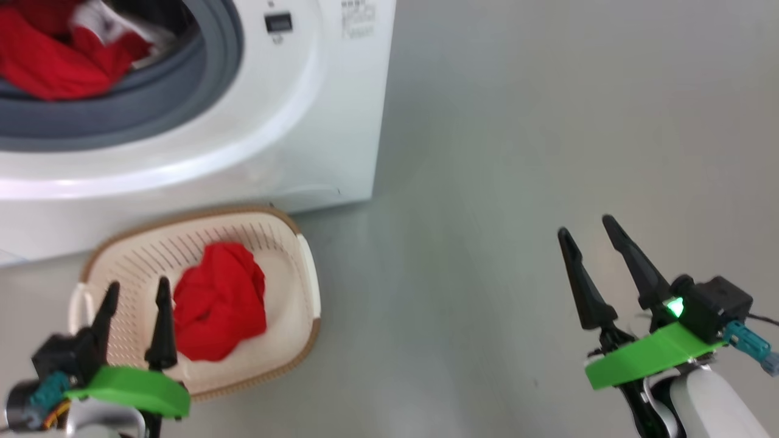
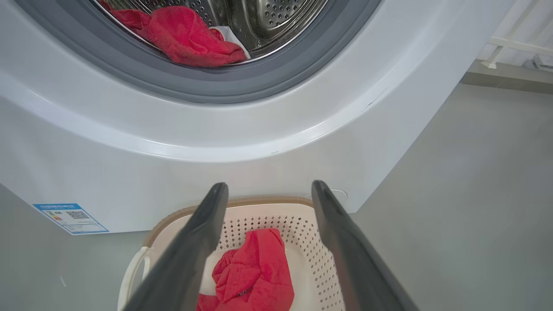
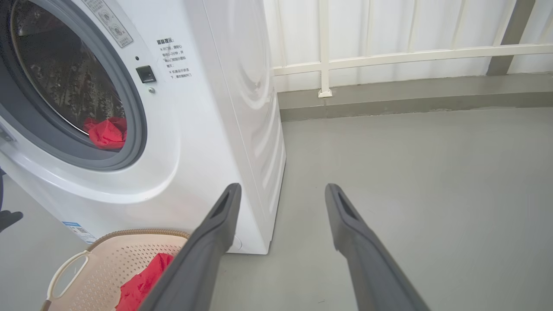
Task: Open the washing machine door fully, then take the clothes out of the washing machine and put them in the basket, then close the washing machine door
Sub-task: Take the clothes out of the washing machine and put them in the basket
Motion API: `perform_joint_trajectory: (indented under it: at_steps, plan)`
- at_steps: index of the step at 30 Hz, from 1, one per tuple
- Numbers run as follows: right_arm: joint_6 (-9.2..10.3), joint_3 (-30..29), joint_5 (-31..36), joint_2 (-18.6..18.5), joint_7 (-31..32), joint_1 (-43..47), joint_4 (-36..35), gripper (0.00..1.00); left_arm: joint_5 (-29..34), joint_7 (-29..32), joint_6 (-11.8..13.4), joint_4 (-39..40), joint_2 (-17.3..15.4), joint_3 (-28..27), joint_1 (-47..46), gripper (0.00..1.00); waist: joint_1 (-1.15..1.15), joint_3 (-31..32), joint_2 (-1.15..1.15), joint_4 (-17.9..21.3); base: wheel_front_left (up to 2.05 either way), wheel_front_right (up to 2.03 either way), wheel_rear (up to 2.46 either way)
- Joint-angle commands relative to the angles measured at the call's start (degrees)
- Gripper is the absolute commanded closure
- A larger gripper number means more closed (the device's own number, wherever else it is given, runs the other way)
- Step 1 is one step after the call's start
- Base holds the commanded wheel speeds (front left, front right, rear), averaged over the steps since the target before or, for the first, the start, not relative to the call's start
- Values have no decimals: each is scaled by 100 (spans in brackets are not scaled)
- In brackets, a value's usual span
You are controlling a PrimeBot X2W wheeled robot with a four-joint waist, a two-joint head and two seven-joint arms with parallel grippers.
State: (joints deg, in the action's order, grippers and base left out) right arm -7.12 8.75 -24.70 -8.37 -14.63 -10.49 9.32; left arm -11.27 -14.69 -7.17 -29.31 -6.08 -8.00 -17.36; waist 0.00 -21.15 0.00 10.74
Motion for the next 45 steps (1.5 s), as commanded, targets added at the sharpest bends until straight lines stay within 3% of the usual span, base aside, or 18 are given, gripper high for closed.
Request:
perform_joint_trajectory:
  at_steps: [1, 15, 23, 45]
  plan:
    - [-36, 99, -32, -112, -37, 137, -92, 0, 68, -30, -32, 233, -77, -181, 195, 0, 0, 588, 0, -166, 0, 0, 0]
    - [-36, -38, -104, -317, -37, 752, -9, 0, 276, -30, -32, 1480, 154, -110, 1293, 0, 0, 1480, 0, -386, 0, 0, 0]
    - [-36, -177, -131, -370, -37, 1175, -26, 0, 362, -30, -32, 2140, 222, -384, 2025, 0, 0, 1885, 0, -514, 0, 0, 0]
    - [-36, -375, -119, -336, -37, 1445, -143, 0, 9, -30, 184, 2721, 319, -373, 2684, 0, 0, 1958, 0, -563, 0, 0, 0]
